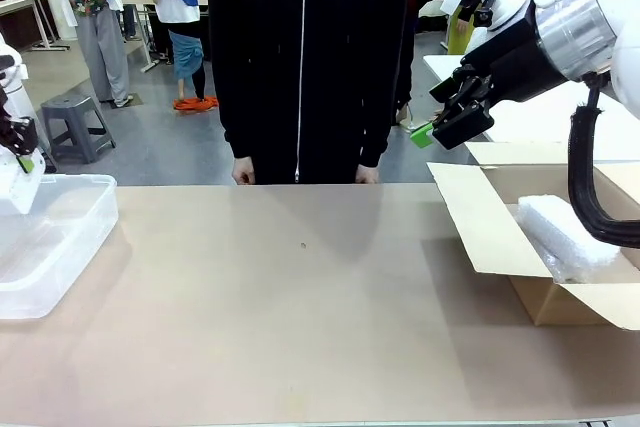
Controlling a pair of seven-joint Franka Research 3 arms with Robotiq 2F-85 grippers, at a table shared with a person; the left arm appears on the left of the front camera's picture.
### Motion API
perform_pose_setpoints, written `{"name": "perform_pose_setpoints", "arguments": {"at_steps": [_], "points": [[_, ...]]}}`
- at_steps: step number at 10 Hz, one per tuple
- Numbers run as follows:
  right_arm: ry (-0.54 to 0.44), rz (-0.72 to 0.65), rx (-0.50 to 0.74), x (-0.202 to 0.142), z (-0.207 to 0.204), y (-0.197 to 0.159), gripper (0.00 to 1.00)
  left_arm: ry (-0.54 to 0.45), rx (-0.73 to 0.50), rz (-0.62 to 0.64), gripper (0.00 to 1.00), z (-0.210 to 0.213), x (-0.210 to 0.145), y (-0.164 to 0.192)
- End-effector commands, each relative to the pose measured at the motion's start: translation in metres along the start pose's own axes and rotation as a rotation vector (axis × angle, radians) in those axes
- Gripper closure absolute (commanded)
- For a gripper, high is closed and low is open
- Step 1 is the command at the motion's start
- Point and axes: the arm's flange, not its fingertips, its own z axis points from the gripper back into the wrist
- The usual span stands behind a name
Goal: Separate and place wrapped and unwrapped clocks.
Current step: If the picked Digital clock is wrapped, place it in the Package Box ; if not, place it in the Organizing box.
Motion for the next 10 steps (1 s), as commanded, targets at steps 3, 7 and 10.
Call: {"name": "perform_pose_setpoints", "arguments": {"at_steps": [3,7,10], "points": [[-0.022,-0.003,0.008,0.0,-0.004,-0.002,0.0,-0.009,0.0,-0.005,0.48,0.012,-0.003,0.005],[-0.022,-0.003,0.008,0.0,-0.004,-0.002,0.0,0.041,-0.034,-0.071,0.48,-0.021,0.012,0.004],[-0.022,-0.003,0.008,0.0,-0.004,-0.002,0.0,0.07,-0.033,-0.091,0.48,-0.044,0.014,0.003]]}}
